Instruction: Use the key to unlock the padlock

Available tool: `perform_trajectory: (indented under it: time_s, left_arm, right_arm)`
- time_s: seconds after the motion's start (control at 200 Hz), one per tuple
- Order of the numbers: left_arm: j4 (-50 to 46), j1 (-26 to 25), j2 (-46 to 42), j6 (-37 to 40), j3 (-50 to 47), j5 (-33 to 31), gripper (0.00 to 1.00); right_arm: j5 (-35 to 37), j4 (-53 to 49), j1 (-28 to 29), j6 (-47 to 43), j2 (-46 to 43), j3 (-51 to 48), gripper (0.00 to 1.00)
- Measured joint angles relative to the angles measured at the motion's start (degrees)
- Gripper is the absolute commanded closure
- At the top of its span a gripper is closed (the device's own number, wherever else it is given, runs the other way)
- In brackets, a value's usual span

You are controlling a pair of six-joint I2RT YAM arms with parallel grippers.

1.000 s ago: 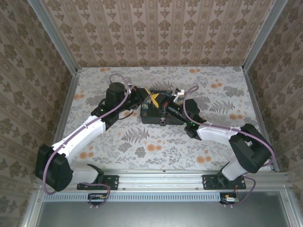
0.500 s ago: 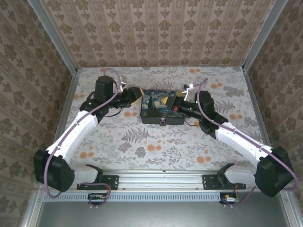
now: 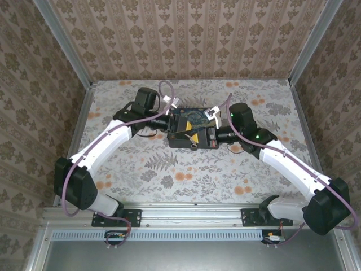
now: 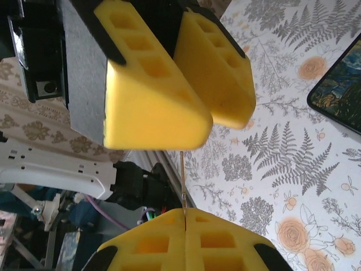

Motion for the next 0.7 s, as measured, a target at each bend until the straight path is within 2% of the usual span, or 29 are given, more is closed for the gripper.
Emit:
perform_trajectory:
  time_s: [0.36,0.615,0.7]
  left_arm:
    - [-0.5,0.2,-1.0,3.9,-2.5,2.7,0.71]
    - [-0.4,0.2,-1.1,4.0,-3.2,3.6,0.82]
    - [-0.4,0.2,-1.2,4.0,-3.5,3.8,0.83]
  right_arm:
    - [-2.4,-1.3,-1.6,-1.7,1.6,0.8,1.00]
    - [-2.6,-1.3,-1.7,-1.7,2.7,1.1,1.00]
    - [-2.8,-1.2,-1.7,-1.6,2.7,1.2,1.00]
